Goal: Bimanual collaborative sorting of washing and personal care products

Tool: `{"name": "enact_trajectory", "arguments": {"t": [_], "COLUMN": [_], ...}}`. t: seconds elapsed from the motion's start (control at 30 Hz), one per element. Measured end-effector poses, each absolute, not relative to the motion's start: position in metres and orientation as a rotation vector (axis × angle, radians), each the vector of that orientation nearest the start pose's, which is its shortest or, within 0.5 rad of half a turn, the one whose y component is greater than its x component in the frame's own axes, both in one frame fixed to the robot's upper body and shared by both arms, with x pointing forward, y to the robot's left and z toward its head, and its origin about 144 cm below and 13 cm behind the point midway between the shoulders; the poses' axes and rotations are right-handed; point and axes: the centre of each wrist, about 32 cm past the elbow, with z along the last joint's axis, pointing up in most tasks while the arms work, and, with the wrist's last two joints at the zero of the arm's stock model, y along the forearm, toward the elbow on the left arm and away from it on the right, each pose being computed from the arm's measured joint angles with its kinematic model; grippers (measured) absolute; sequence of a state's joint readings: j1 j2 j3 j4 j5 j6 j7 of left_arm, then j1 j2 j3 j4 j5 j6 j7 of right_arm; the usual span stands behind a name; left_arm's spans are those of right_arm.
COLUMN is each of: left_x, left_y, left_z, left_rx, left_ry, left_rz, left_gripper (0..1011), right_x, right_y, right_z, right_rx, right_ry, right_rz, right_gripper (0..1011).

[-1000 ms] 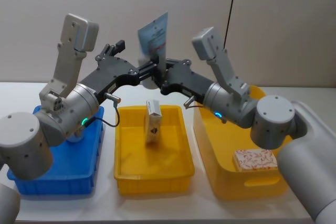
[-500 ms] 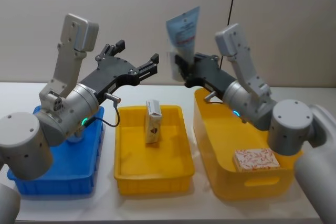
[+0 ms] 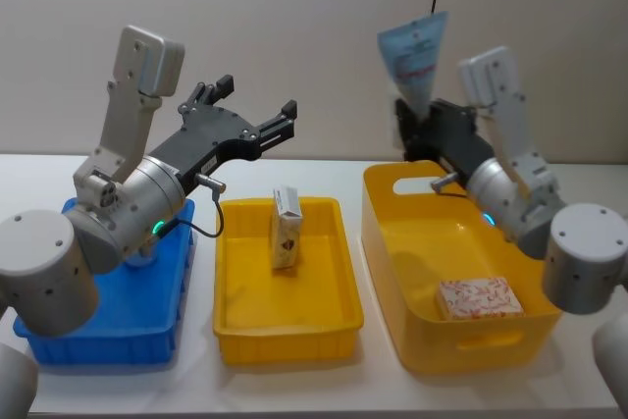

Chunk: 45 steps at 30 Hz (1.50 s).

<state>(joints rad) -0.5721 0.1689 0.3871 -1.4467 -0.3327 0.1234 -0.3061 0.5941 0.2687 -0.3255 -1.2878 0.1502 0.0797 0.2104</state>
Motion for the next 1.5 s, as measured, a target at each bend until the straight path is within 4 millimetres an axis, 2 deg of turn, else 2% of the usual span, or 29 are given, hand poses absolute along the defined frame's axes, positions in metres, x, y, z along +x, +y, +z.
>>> {"name": "enact_trajectory", "arguments": {"t": [0.1,0.23,0.3,0.43,0.5,0.53,0.57,0.73,0.93,1.5], "left_x": [0.576,0.576,0.576,0.576,0.576,0.576,0.576,0.576,0.576,0.576], "left_y": [0.163,0.163,0.163,0.163,0.163,0.163,0.163,0.163,0.163,0.163], "left_z": [1.305,1.305,1.305,1.305,1.305,1.305,1.305,1.305,1.305,1.305], "left_rx": [-0.149,-0.149,-0.149,-0.149,-0.149,-0.149,-0.149,-0.149,-0.149,-0.149], "left_ry": [-0.182,-0.183,-0.182,-0.182,-0.182,-0.182,-0.182,-0.182,-0.182,-0.182], "left_rz": [0.888,0.889,0.888,0.888,0.888,0.888,0.889,0.888,0.888,0.888], "left_gripper": [1001,1001,1001,1001,1001,1001,1001,1001,1001,1001], "right_x": [0.595,0.584,0.582,0.572,0.569,0.568,0.565,0.558,0.554,0.547], "right_y": [-0.238,-0.247,-0.249,-0.257,-0.26,-0.261,-0.264,-0.27,-0.274,-0.28], "right_z": [1.275,1.274,1.274,1.273,1.272,1.272,1.271,1.27,1.269,1.268], "right_rx": [-0.095,-0.113,-0.118,-0.14,-0.148,-0.151,-0.159,-0.175,-0.187,-0.206], "right_ry": [-0.295,-0.289,-0.287,-0.275,-0.269,-0.267,-0.261,-0.251,-0.244,-0.235], "right_rz": [-1.208,-1.282,-1.3,-1.375,-1.398,-1.406,-1.427,-1.475,-1.507,-1.551], "right_gripper": [202,359,385,562,603,682,682,862,992,1004]}}
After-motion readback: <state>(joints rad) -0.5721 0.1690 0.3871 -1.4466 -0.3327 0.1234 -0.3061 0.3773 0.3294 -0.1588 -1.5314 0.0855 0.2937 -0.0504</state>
